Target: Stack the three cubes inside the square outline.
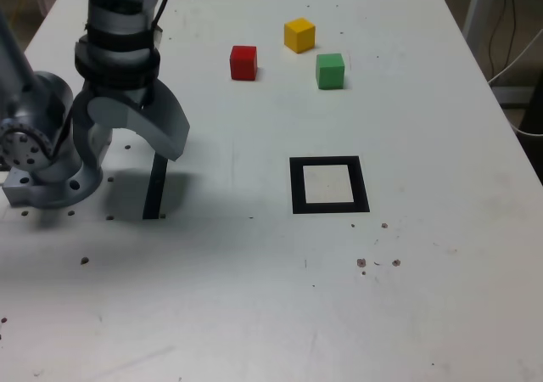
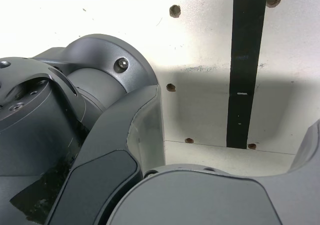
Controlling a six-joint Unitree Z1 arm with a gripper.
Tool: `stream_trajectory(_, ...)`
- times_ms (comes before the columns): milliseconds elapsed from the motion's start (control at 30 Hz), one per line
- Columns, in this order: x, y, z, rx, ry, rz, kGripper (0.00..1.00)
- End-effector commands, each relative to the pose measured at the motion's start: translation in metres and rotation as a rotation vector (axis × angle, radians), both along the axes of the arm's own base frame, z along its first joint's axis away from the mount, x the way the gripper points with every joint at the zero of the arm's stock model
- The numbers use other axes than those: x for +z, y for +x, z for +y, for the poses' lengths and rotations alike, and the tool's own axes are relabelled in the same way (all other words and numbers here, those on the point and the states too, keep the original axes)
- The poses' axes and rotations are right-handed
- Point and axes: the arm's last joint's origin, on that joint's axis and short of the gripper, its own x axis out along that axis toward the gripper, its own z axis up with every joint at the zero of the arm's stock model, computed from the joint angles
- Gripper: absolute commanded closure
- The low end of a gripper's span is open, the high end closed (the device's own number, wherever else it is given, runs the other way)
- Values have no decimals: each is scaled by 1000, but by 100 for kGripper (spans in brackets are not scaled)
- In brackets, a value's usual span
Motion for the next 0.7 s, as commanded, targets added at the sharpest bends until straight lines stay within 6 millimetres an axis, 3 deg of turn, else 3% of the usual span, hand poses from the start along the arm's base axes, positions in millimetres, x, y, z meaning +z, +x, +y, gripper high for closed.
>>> stream_trajectory(0,0,-1,0,2,0,-3,1)
stream_trajectory(667,4,-1,0,1,5,0,1)
